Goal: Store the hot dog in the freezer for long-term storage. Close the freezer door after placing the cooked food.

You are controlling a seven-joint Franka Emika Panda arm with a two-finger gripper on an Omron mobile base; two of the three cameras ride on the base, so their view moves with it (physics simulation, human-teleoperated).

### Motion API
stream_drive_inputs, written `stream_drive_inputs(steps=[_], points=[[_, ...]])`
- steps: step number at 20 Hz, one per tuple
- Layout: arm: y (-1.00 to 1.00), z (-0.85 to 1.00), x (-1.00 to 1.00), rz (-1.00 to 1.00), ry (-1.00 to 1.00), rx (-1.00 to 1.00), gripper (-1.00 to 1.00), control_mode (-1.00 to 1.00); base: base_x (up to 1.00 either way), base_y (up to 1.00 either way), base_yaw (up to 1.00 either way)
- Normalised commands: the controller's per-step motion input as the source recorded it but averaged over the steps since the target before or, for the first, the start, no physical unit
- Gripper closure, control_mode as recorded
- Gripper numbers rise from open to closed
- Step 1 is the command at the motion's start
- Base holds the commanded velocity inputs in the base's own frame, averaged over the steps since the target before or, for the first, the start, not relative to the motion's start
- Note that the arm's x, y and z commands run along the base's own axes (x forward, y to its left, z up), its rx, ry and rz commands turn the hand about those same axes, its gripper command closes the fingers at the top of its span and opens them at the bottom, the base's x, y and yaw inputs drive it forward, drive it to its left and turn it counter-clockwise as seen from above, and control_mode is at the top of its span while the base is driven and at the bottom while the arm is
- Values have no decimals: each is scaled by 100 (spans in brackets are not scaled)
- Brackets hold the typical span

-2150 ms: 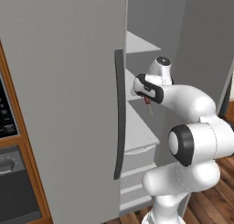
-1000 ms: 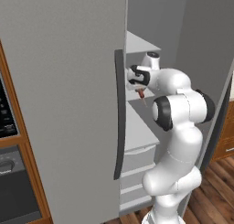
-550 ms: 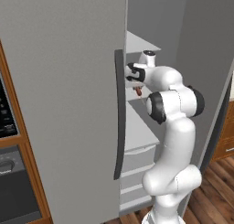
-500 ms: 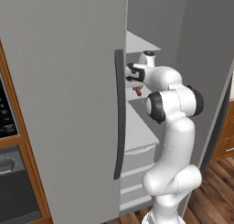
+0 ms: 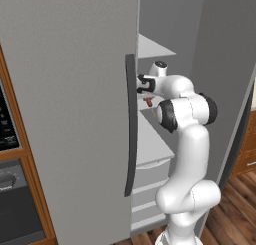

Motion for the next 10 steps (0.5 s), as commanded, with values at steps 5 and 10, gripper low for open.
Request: stream_drive_inputs(steps=[5,10], points=[[0,-19,46,0,0,0,100,-100,0,0,0],[0,-8,55,0,3,0,100,-100,0,0,0]])
